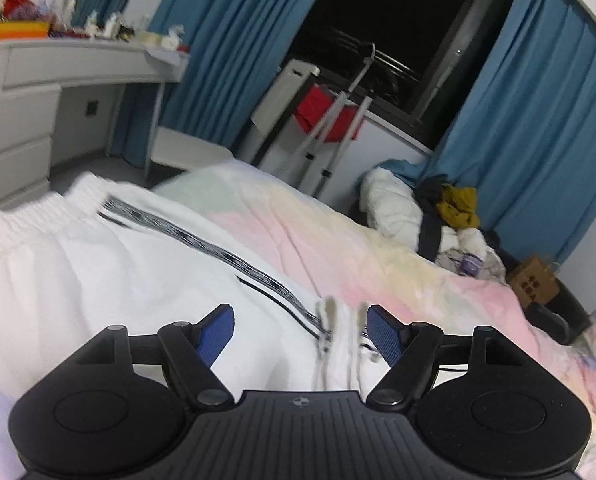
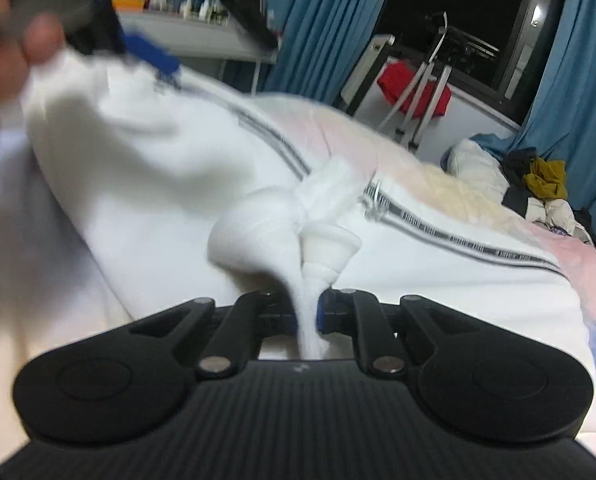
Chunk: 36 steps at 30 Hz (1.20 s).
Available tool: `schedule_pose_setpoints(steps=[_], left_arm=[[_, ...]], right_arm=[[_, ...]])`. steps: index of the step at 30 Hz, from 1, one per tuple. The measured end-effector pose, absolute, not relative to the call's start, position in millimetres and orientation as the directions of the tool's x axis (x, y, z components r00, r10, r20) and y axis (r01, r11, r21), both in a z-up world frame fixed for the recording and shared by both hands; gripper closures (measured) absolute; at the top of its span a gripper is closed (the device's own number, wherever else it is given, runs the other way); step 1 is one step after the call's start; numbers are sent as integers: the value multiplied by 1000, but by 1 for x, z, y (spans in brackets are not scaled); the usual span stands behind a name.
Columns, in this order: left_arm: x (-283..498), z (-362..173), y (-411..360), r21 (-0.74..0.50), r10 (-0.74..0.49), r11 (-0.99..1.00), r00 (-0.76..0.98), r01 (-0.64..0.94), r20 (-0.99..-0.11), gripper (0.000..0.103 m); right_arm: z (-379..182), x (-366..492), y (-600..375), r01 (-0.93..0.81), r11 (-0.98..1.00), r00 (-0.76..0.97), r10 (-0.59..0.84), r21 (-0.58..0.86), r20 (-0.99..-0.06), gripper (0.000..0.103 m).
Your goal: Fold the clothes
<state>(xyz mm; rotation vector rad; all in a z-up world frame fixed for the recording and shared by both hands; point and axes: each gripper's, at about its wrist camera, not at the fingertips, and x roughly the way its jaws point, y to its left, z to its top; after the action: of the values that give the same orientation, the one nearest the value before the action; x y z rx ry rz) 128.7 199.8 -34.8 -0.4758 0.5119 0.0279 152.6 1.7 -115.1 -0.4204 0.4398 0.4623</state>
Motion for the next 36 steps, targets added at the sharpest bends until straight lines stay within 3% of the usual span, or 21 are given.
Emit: schedule_pose_setpoints(steps=[6,9,13,15,19,23,24,26,29,32,36], left_arm=[[142,-55,190,-450,-158,885,835,-117,-528,28],[143,-60,184,-445,-179,890,826,-95,-534,28],[146,-70,174,-440,-213,895,805,-67,-554,28],[148,-76,167,-431,-223,900,791,-58,-571,28],[147,-81,150,-397,-238,918,774,-19,-587,28],[140,-82,127,-349,-247,936,788,44,-564,28],[140,-83,121,-333,-244,941,791,54,-561,28],[138,-85,110,-300,-235,951,794,70,-561,28],[139,-93,98,-241,-206,968,774,71,-599,28],[140,-101,94,-212,-181,976,760,59,-624,26],[141,-112,89,-172,-148,984,740,45,-656,26]], right_arm=[[-111,157,-9,-567,794,756,397,-219,-520,88],[-102,156,-21,-583,799,730,434,-149,-528,79],[-89,139,-45,-624,781,658,507,-25,-556,46],[-76,129,-66,-609,792,657,533,41,-533,43],[-50,125,-125,-471,870,759,484,147,-434,43],[-43,146,-178,-178,979,917,202,99,-345,41],[-47,154,-188,-136,985,922,166,108,-351,44],[-57,167,-200,-109,985,908,153,133,-391,65],[-77,185,-209,-82,982,867,154,168,-474,81],[-106,201,-207,-67,978,789,173,197,-590,83],[-122,204,-204,-58,979,778,166,194,-606,83]])
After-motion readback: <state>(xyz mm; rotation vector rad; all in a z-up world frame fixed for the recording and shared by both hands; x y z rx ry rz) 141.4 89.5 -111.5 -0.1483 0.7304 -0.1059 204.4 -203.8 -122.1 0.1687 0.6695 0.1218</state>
